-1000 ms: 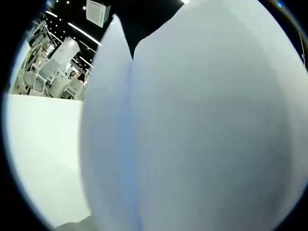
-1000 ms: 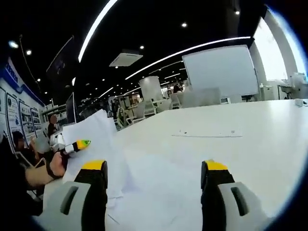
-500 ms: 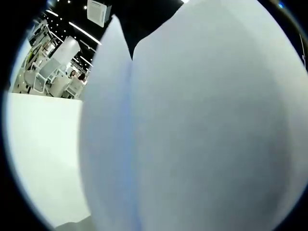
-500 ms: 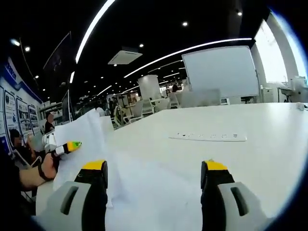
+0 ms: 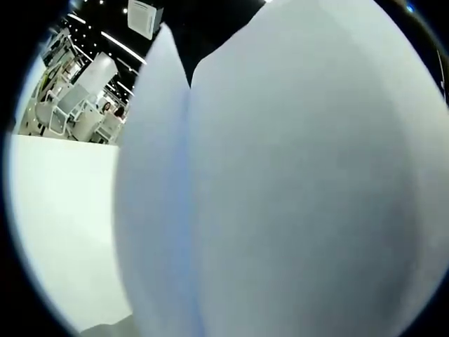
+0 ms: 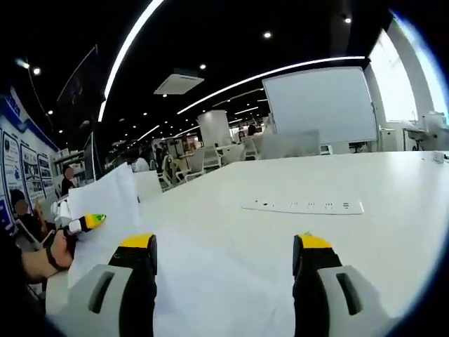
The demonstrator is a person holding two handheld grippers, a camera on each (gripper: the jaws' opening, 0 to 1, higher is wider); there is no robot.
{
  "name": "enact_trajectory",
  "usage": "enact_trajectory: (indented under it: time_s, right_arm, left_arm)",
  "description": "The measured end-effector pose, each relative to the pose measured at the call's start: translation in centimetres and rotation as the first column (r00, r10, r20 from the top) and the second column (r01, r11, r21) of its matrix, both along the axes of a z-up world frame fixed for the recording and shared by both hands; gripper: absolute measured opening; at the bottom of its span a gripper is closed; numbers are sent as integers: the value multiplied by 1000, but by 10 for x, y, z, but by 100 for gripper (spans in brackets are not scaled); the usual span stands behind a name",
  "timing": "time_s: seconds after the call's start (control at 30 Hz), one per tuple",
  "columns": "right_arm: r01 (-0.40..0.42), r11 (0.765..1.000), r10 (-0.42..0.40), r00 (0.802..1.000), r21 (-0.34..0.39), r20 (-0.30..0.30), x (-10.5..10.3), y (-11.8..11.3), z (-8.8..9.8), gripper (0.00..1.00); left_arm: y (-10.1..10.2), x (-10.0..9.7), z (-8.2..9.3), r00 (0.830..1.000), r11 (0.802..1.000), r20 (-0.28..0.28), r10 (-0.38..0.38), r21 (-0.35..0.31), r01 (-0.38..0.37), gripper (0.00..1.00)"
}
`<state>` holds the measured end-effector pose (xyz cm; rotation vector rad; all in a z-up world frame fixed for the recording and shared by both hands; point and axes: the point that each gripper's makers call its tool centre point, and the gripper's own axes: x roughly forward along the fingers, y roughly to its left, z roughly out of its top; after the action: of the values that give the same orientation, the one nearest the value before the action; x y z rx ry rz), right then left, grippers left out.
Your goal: Organize the stack of printing papers by aligning and flattening the scattered papers on the table
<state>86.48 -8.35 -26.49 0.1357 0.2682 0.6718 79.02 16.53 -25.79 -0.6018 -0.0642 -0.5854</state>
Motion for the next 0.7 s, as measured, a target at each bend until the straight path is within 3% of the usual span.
enact_trajectory:
  time_s: [0.33,0.7]
  right_arm:
    - [21,1000,-21,1000,9,-10,14,6,-4,74]
    - [39,998,-40,999,-46,-29,22,10,-31,73]
  left_arm:
    - [1,1,0,1000,1000,1,2,2,-2,7]
    - [1,1,0,1000,1000,4,1,10,-1,7]
